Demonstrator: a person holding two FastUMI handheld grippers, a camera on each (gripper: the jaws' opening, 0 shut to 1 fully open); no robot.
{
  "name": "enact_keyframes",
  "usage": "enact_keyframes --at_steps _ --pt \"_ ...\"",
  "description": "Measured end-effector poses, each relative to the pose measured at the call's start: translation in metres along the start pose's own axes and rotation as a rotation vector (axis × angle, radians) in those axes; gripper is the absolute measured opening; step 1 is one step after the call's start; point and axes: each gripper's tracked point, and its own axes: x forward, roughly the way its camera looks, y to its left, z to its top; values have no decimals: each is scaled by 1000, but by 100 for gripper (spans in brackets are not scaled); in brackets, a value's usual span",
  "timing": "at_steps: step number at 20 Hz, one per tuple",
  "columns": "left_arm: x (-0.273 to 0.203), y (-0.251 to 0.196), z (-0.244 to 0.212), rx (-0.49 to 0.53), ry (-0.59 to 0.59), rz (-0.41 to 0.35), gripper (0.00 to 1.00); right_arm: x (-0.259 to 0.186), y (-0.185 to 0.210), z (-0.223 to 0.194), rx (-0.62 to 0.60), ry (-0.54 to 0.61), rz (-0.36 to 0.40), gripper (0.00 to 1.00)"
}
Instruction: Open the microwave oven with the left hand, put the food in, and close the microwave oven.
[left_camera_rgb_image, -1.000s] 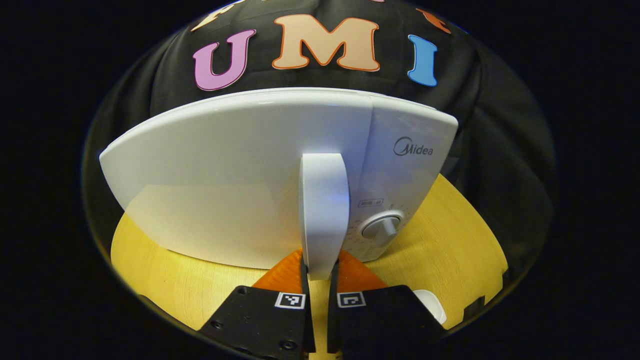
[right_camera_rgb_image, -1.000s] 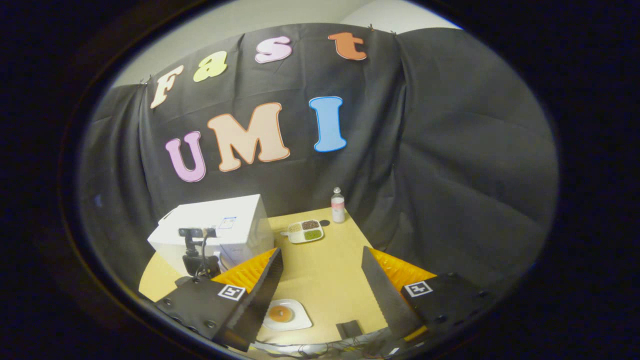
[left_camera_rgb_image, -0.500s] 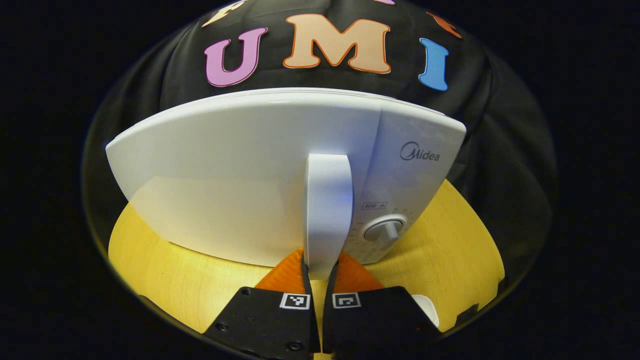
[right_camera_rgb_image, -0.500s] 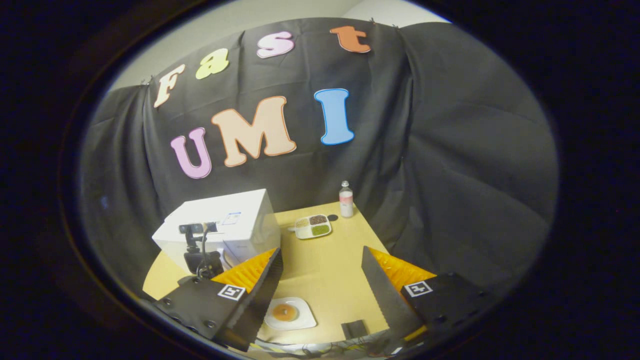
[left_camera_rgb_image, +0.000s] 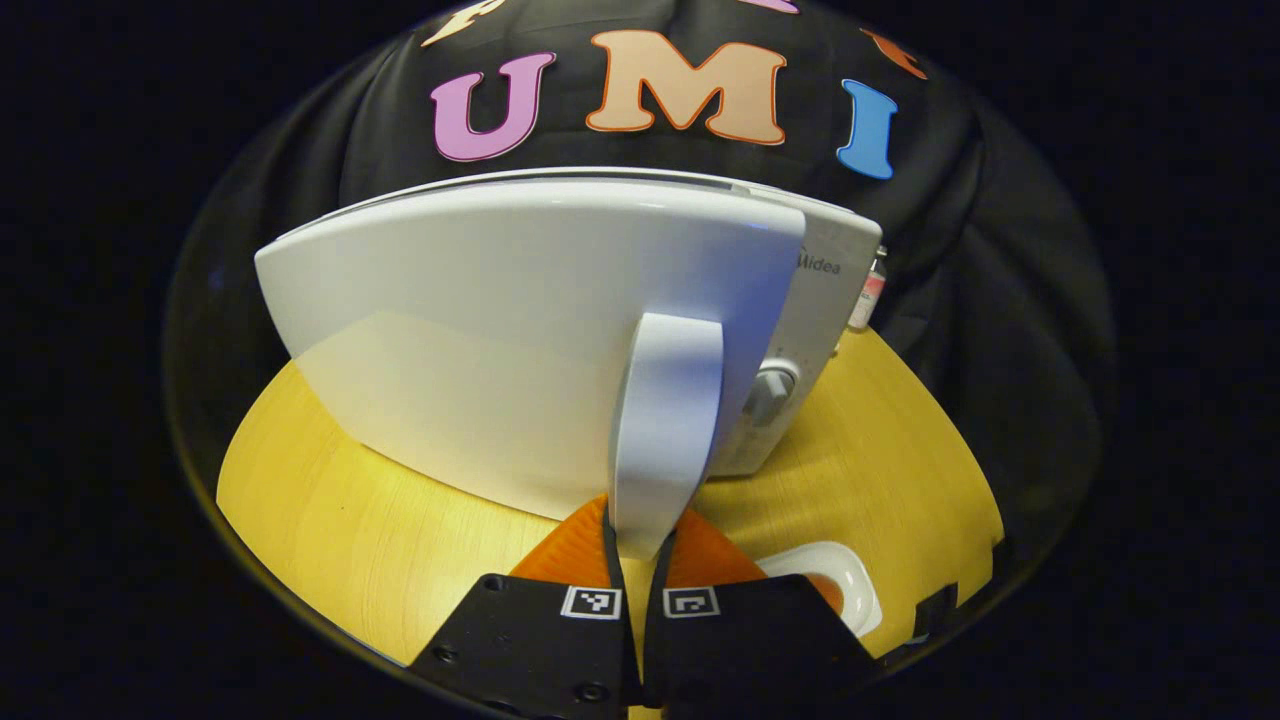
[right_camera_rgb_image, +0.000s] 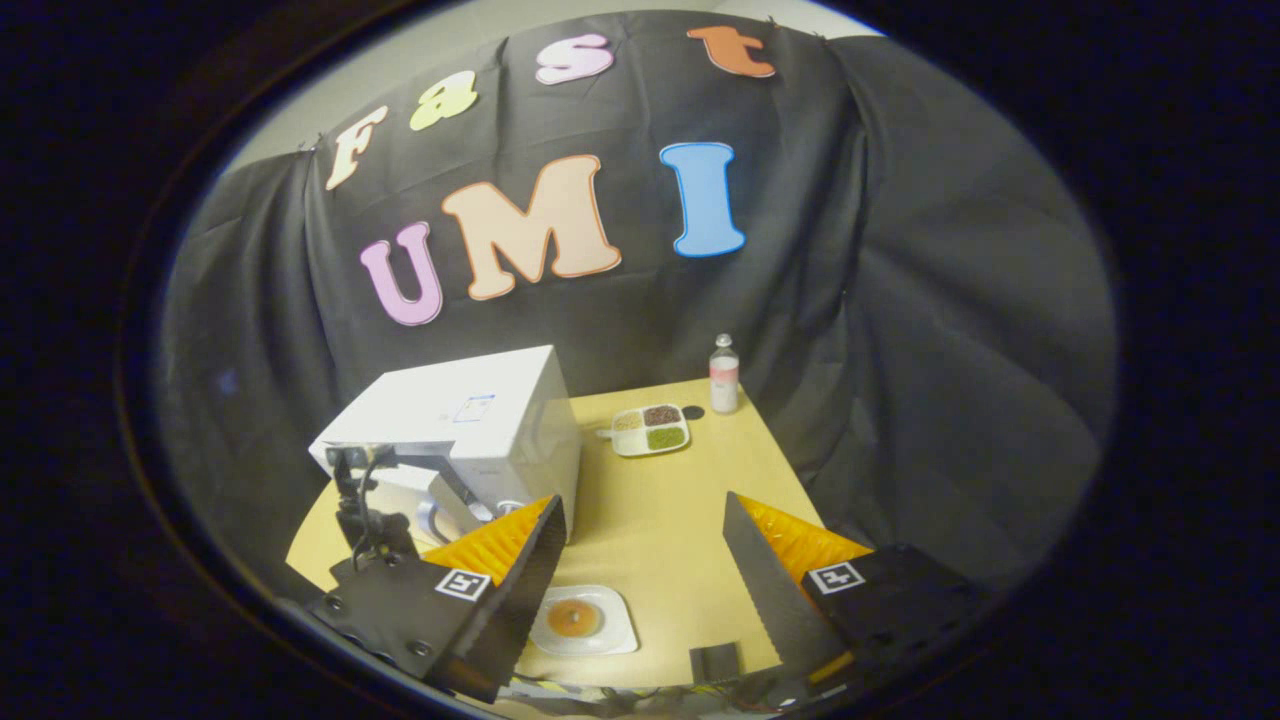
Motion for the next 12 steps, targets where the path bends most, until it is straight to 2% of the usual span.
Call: enact_keyframes --at_steps 1,2,3,4,12 --pt "-7 3 -7 -4 18 -1 1 4 3 -2 -3 12 18 99" --pt "-13 6 -12 1 25 -2 2 6 5 -1 -9 14 30 92" --pt "-20 10 -16 11 23 0 3 8 7 0 -16 15 40 92" --pt "-26 13 -21 18 29 7 4 10 11 -2 -22 20 52 99" --pt "-77 54 -53 -46 42 102 14 11 33 -28 -87 69 127 99"
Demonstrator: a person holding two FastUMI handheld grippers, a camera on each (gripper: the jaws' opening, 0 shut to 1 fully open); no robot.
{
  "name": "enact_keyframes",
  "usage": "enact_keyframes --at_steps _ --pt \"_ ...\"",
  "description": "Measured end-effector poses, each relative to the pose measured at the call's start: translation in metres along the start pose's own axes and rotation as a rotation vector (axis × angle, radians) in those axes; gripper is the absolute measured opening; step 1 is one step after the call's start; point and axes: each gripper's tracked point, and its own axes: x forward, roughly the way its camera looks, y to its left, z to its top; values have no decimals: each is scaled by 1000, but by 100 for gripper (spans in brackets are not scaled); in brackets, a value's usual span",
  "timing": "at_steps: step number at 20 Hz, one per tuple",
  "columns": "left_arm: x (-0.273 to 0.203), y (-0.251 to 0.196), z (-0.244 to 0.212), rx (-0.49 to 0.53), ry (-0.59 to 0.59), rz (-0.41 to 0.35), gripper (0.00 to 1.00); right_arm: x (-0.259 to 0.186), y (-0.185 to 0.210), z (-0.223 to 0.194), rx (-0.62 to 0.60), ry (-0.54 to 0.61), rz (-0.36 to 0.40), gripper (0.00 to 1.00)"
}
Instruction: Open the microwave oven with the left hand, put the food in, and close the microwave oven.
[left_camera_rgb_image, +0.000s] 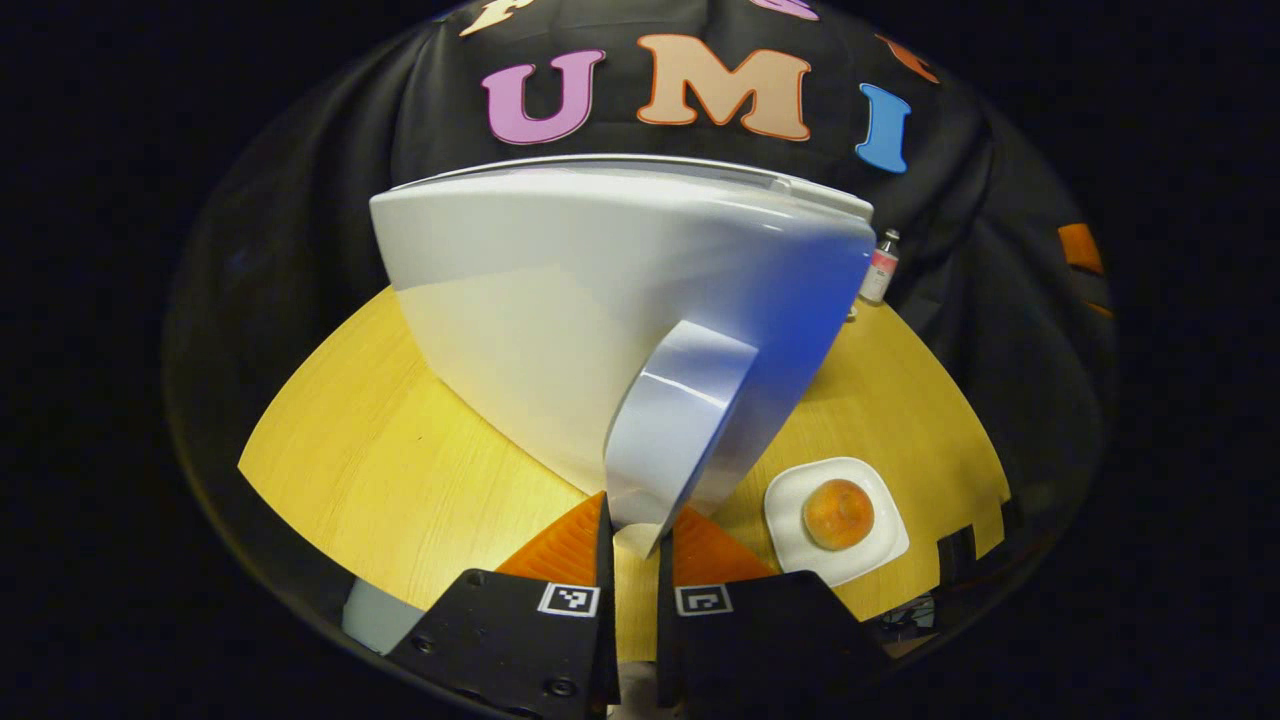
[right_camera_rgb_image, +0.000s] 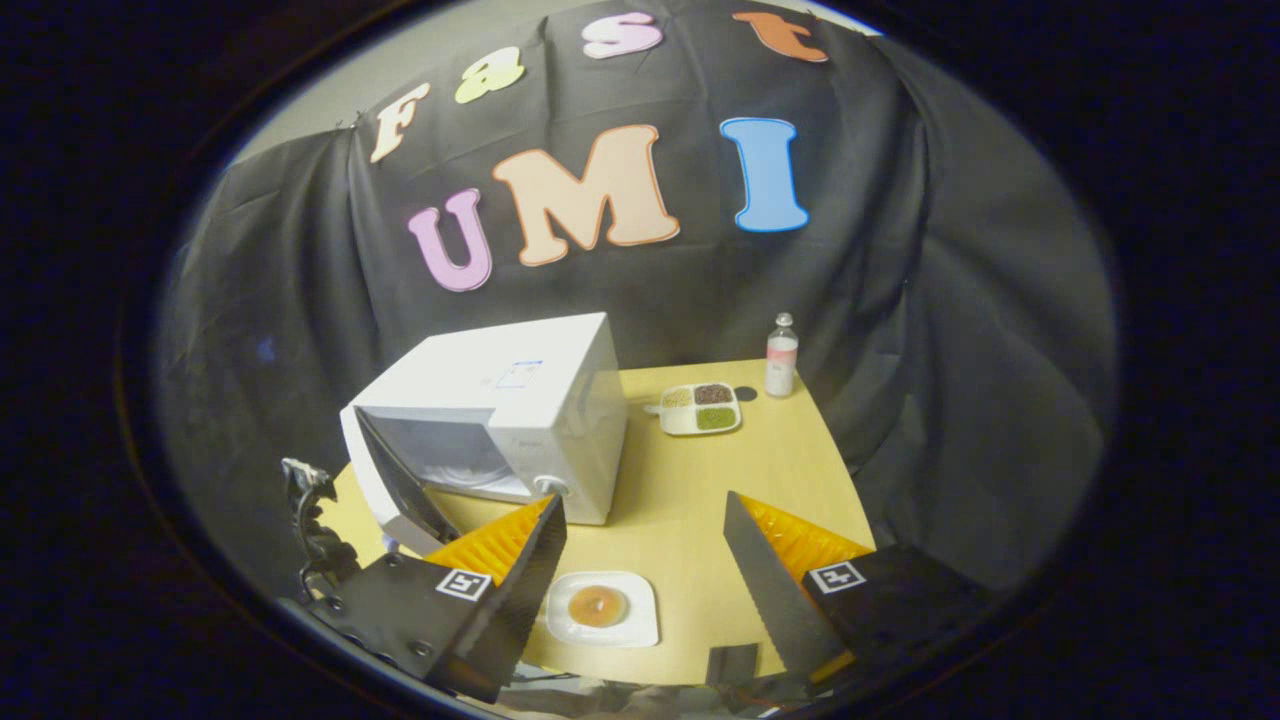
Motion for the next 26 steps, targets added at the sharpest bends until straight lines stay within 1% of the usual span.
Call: enact_keyframes --at_steps 3,6,7,8,9,11,13,14,15,17,19,21,26 --pt "-21 22 -6 -113 -20 42 20 2 6 -20 -26 37 31 99" --pt "-43 50 -6 -168 -59 109 25 7 14 -48 -46 101 70 99" --pt "-49 59 -6 -177 -69 135 31 7 17 -57 -47 124 87 99" --pt "-54 68 -7 -188 -79 158 43 11 20 -66 -46 150 104 99" --pt "-58 75 -7 -201 -90 182 42 14 23 -75 -42 175 121 99" --pt "-69 91 -11 -240 -103 222 48 21 30 -93 -41 223 154 99" --pt "-79 105 -14 -275 -121 257 70 31 33 -111 -63 269 175 99" --pt "-82 110 -18 -289 -125 273 74 34 35 -121 -78 295 183 95" --pt "-85 116 -21 -302 -128 289 82 39 37 -129 -93 318 193 99" --pt "-90 126 -25 -330 -132 312 87 47 42 -144 -115 368 210 98" --pt "-96 135 -29 -354 -136 321 87 55 44 -159 -117 407 214 98" --pt "-99 143 -32 -366 -132 313 87 66 48 -173 -118 443 210 98" --pt "-106 163 -35 -349 -98 260 88 101 52 -214 -123 541 140 98"
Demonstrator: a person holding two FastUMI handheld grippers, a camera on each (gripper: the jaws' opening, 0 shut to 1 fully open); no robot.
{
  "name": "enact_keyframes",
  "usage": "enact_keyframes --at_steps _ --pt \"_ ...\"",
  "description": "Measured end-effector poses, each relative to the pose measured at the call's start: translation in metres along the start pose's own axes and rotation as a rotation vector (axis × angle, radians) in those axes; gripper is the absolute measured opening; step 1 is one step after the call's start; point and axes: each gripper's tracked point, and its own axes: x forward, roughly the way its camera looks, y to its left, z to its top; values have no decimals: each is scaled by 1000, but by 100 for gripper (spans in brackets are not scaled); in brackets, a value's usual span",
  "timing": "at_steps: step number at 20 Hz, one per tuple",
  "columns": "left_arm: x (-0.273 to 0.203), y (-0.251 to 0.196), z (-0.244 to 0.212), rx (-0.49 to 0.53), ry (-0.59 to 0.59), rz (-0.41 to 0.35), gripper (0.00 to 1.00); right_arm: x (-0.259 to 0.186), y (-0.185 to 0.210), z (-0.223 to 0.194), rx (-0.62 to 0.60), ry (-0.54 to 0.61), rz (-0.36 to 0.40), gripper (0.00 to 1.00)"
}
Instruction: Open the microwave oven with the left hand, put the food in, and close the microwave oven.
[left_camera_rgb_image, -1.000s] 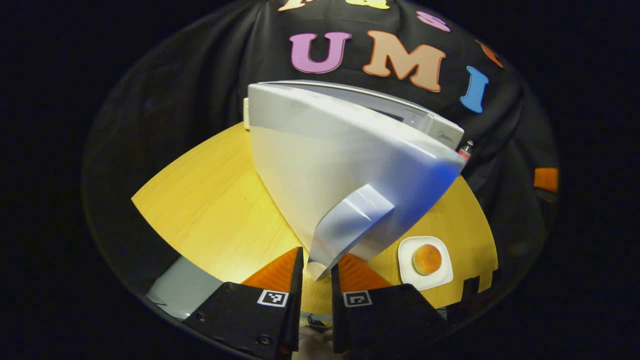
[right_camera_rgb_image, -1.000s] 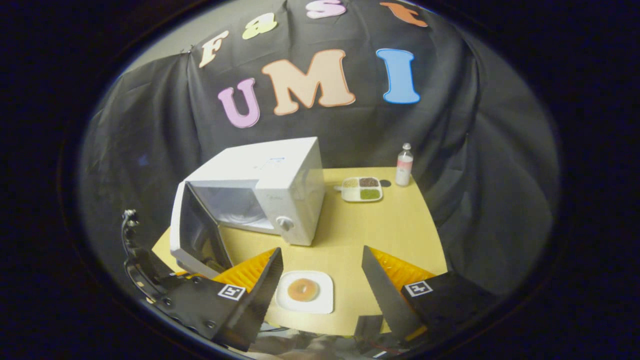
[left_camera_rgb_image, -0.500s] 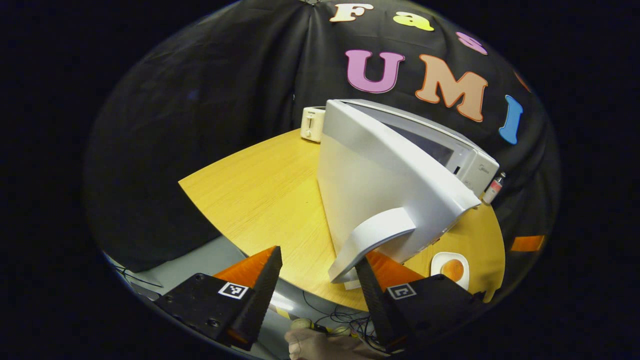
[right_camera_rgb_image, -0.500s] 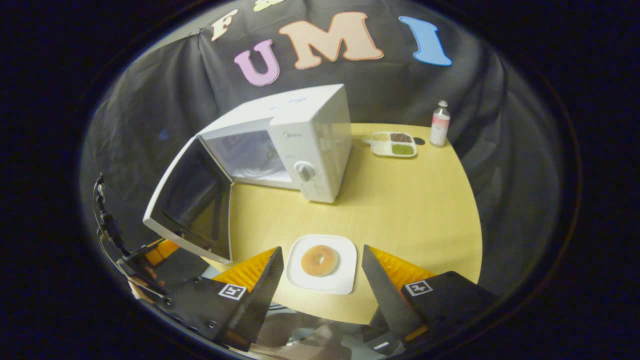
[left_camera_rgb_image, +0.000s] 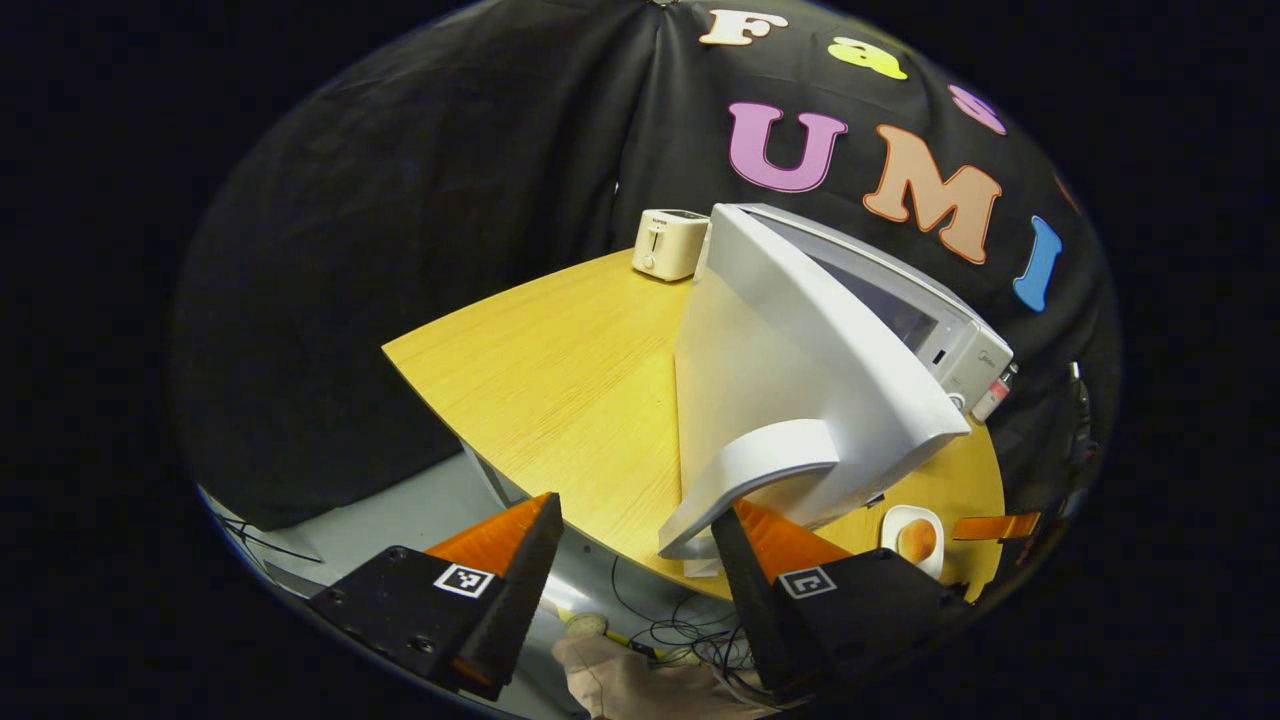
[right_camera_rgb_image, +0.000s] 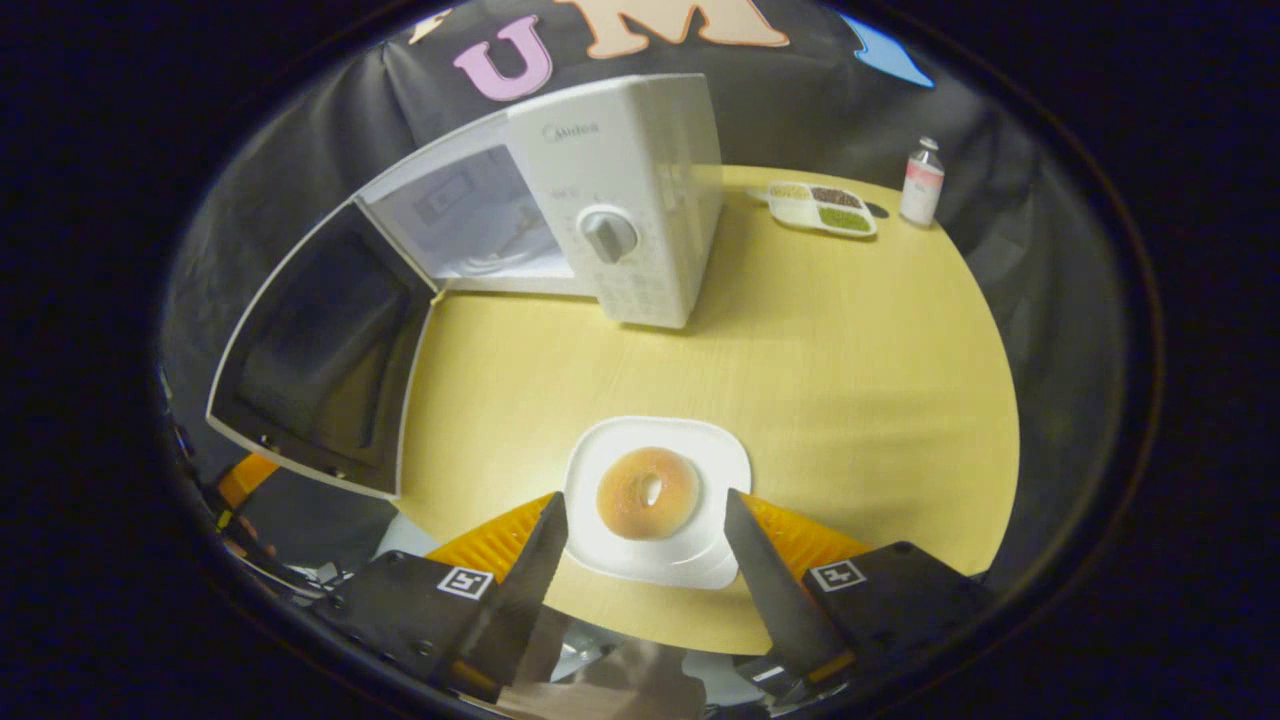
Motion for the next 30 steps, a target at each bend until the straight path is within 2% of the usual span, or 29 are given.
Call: enact_keyframes --at_steps 3,4,6,7,8,9,11,12,13,15,16,18,19,22,23,24,25,26,28,29,30 --pt "-1 23 4 -11 36 -30 88 22 3 -7 -8 53 -48 98" --pt "-1 30 6 -14 45 -38 88 27 5 -8 -6 64 -59 91" --pt "-1 47 9 -19 64 -55 88 36 6 -12 7 85 -87 91" --pt "0 54 12 -24 73 -62 88 39 5 -14 13 92 -102 98" --pt "0 61 14 -33 81 -67 88 41 4 -14 17 96 -120 98" --pt "-1 72 17 -40 86 -68 88 43 2 -14 20 100 -138 90" --pt "-1 89 22 -46 88 -61 88 48 1 -16 29 104 -168 91" --pt "0 99 25 -50 86 -56 88 50 0 -18 31 112 -182 98" --pt "1 108 28 -59 85 -46 87 52 1 -19 33 119 -194 98" --pt "1 127 38 -91 64 -21 86 56 -1 -22 37 120 -228 99" --pt "2 135 43 -106 50 -7 86 58 0 -24 42 121 -239 91" --pt "5 150 55 -124 20 20 87 63 3 -22 64 118 -243 91" --pt "4 158 63 -128 -4 35 87 62 3 -21 72 118 -245 85" --pt "2 174 92 -143 -85 68 86 60 5 -20 100 109 -265 82" --pt "1 177 100 -141 -105 71 86 60 5 -21 108 108 -273 75" --pt "1 180 106 -135 -117 73 86 59 5 -23 115 109 -278 75" --pt "1 182 110 -129 -130 75 86 58 6 -25 120 110 -283 81" --pt "1 184 117 -126 -144 78 86 57 6 -23 127 104 -283 75" --pt "0 187 129 -118 -178 87 86 53 13 -19 160 87 -266 75" --pt "0 188 137 -108 -196 86 86 49 22 -15 182 72 -251 81" --pt "-2 186 141 -97 -206 79 86 45 31 -12 206 55 -237 81"
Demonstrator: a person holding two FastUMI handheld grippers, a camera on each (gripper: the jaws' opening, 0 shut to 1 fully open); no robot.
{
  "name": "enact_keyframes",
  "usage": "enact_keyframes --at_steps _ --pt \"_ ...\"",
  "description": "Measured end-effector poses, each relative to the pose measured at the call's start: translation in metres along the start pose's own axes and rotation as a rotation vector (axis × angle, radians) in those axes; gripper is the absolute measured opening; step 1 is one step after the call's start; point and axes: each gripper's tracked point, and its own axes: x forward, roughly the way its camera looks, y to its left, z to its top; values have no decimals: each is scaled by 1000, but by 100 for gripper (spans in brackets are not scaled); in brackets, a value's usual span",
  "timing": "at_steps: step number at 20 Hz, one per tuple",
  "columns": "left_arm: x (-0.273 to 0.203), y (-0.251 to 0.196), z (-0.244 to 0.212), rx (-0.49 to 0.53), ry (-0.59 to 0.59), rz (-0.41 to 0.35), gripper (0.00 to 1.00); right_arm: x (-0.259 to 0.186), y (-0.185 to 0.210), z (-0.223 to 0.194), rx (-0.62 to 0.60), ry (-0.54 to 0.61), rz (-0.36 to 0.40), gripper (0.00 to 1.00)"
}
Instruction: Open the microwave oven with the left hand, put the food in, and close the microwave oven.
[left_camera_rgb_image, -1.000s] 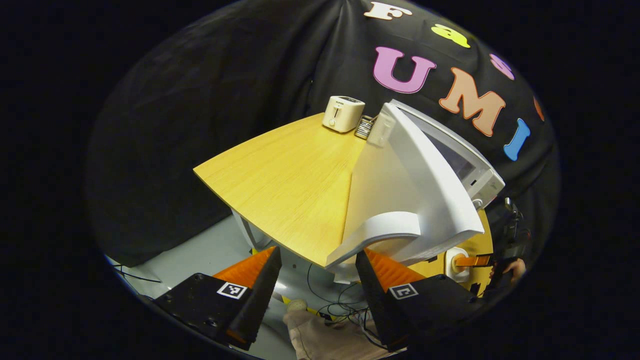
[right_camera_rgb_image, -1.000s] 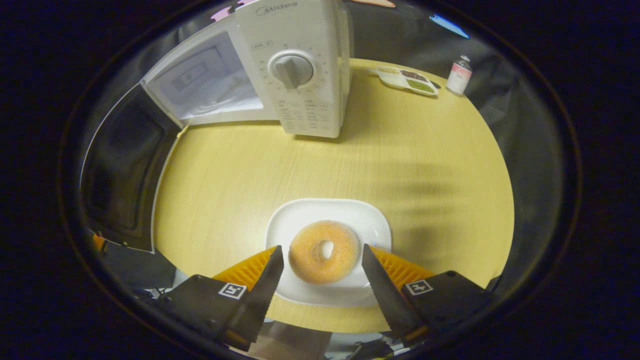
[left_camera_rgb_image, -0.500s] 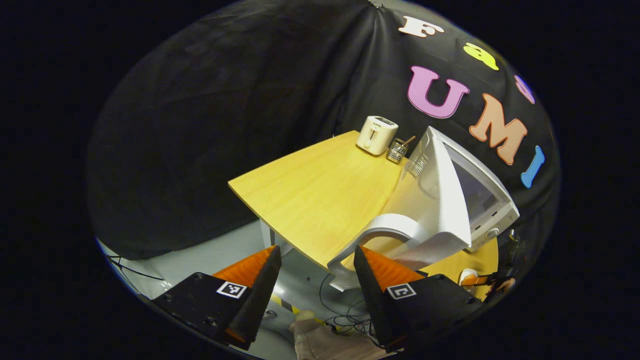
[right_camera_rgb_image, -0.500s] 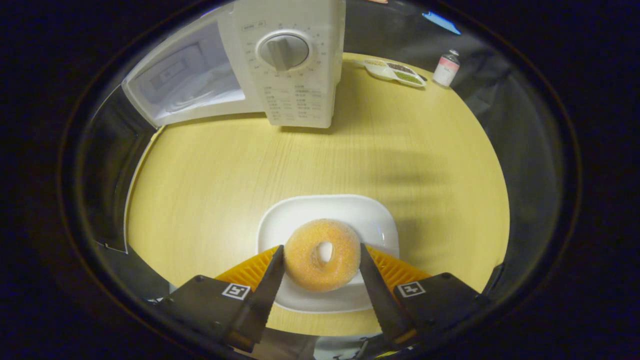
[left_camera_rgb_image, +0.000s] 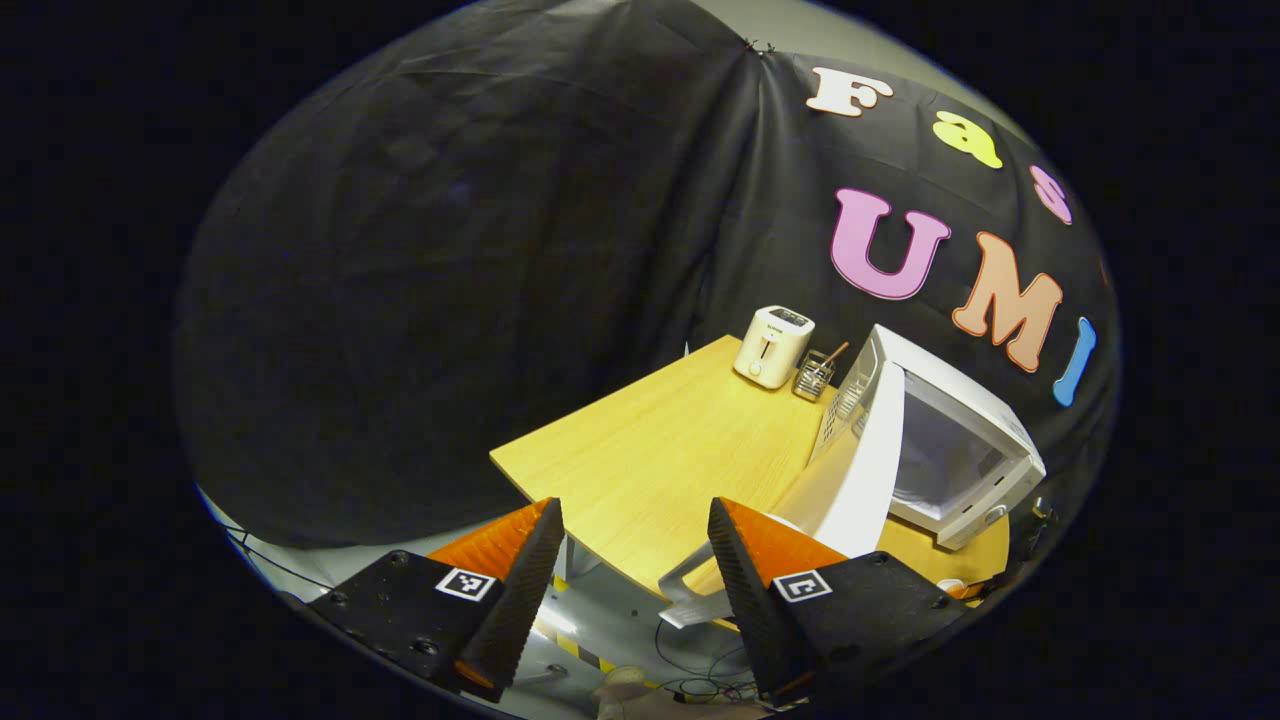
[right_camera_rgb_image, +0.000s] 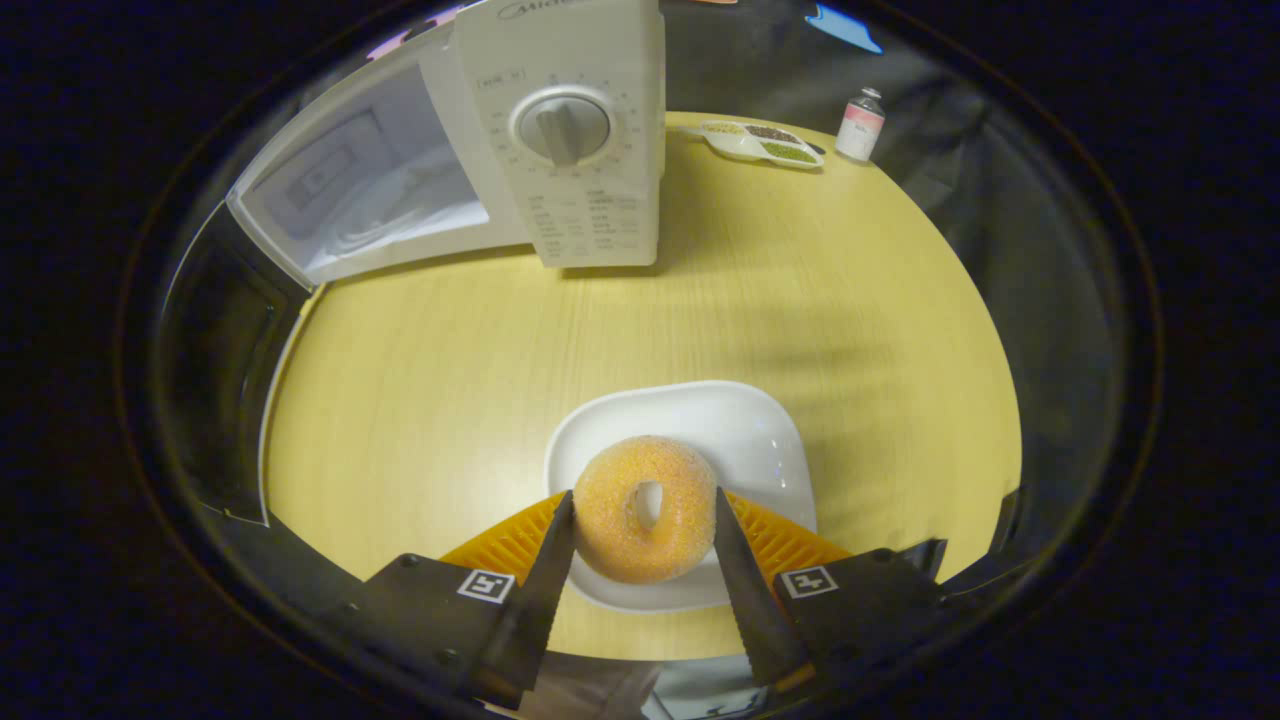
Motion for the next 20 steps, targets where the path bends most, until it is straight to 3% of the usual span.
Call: enact_keyframes --at_steps 2,4,8,15,20 --pt "3 -6 12 21 -20 -24 86 -14 18 8 51 -39 39 75" --pt "7 -13 23 42 -42 -44 86 -28 39 21 110 -94 88 81" --pt "14 -25 40 68 -77 -81 86 -58 81 55 228 -221 184 81" --pt "28 -36 58 82 -95 -144 85 -107 162 116 287 -436 335 80" --pt "33 -39 68 89 -116 -160 85 -106 221 149 270 -518 403 74"
